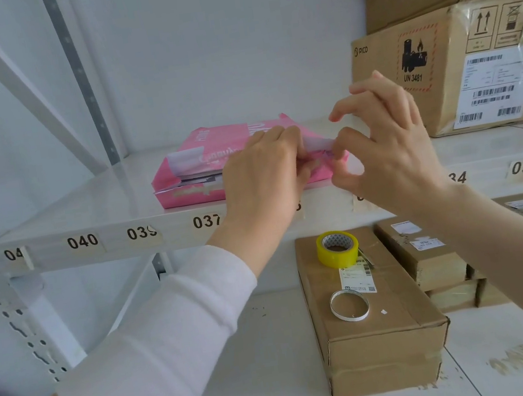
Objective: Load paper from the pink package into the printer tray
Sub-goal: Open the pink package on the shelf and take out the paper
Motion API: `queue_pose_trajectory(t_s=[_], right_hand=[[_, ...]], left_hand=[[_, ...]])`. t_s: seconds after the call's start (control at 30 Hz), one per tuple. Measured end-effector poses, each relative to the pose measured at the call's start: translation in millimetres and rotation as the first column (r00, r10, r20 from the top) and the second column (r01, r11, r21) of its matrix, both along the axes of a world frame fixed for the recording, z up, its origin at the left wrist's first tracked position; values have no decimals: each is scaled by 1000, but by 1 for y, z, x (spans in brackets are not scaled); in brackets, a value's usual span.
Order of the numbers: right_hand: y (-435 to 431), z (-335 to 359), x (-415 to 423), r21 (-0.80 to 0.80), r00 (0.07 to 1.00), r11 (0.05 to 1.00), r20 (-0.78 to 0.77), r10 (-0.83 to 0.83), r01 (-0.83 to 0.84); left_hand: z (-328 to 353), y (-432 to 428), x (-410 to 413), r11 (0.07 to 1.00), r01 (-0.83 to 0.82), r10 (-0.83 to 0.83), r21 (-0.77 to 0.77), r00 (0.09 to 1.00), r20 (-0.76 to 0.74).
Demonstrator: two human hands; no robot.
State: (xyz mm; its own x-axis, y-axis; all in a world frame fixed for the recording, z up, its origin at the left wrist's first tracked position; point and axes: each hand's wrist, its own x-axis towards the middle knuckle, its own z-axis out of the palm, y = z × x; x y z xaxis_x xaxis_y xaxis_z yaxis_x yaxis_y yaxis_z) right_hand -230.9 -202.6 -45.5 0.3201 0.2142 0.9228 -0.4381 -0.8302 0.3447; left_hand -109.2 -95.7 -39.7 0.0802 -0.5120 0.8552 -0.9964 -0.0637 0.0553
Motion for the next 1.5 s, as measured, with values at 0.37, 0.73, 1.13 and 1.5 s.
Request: queue_pose_trajectory(t_s=[0.37, 0.73, 1.13, 1.5], right_hand=[[-2, 1, -6, 89, 998, 994, -38, -54, 57], [-1, -4, -2, 152, 999, 988, -37, -23, 28], [11, -13, -23, 280, 987, 960, -159, 20, 25], [58, -14, 52, 303, 961, 952, -251, 117, -37]], left_hand=[[-4, -4, 4, 998, 0, 4, -60, 997, 78], [-6, 3, 5, 997, 29, -19, -78, 991, 131], [-17, 45, 40, 992, -14, -20, 124, 962, 273], [1, 91, 100, 991, -90, 5, 101, 769, 639]])
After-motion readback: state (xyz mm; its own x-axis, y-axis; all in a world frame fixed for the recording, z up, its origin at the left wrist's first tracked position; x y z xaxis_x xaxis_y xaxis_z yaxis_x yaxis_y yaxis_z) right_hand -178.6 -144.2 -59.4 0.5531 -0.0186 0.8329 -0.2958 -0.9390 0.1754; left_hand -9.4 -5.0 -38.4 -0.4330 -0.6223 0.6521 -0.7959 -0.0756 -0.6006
